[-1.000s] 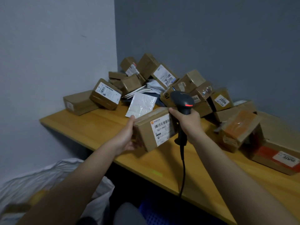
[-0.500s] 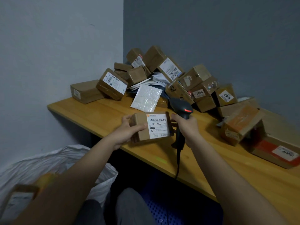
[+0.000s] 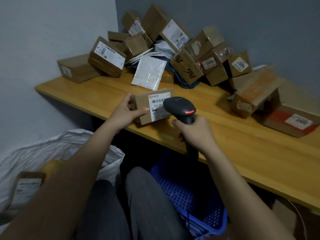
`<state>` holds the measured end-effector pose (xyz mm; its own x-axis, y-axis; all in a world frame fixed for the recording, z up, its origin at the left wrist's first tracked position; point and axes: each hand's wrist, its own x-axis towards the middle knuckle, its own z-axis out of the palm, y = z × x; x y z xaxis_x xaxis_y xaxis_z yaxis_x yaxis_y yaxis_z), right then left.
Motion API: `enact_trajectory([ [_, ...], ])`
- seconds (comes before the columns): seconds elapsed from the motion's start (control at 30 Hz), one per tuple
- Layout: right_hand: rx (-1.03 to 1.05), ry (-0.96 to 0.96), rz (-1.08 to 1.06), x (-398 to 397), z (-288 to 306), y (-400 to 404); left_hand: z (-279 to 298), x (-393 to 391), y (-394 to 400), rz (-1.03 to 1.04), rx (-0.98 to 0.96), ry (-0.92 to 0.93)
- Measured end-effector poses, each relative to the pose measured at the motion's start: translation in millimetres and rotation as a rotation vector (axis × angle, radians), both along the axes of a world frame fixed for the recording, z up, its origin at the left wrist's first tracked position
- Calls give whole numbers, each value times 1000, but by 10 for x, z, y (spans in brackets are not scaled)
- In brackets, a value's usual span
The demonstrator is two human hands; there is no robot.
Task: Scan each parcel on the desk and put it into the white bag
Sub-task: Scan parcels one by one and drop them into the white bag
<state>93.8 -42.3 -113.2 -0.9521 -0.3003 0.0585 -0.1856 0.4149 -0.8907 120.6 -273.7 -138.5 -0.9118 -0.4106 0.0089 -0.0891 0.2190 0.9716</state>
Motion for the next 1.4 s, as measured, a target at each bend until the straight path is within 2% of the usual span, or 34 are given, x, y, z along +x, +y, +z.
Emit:
enact_trajectory([
  [0.67,36,30,-13,198,-148,-37,45,39,28,28,-34,11],
  [0.77,34,71,12,193,-118,-121,32,172,-81,124,31,70],
  [0.9,56,119,138,223,-16,-492,-42,605,-534,404,168,193],
  [1.03,99,173,300,296,15,-1155,-223,1212,-1017,660,181,274],
  [1.13,152,169,437,400,-117,-1712,-498,1671,-1337,813,174,185],
  [1.23,273,191,550,512,-318,-2157,-887,2060,-1640,886,149,-5],
  [1.33,360,177,612,581,-502,-2439,-1338,2338,-1863,882,130,-229],
  [1.4,408,164,627,591,-595,-2539,-1775,2425,-2080,795,107,-386],
])
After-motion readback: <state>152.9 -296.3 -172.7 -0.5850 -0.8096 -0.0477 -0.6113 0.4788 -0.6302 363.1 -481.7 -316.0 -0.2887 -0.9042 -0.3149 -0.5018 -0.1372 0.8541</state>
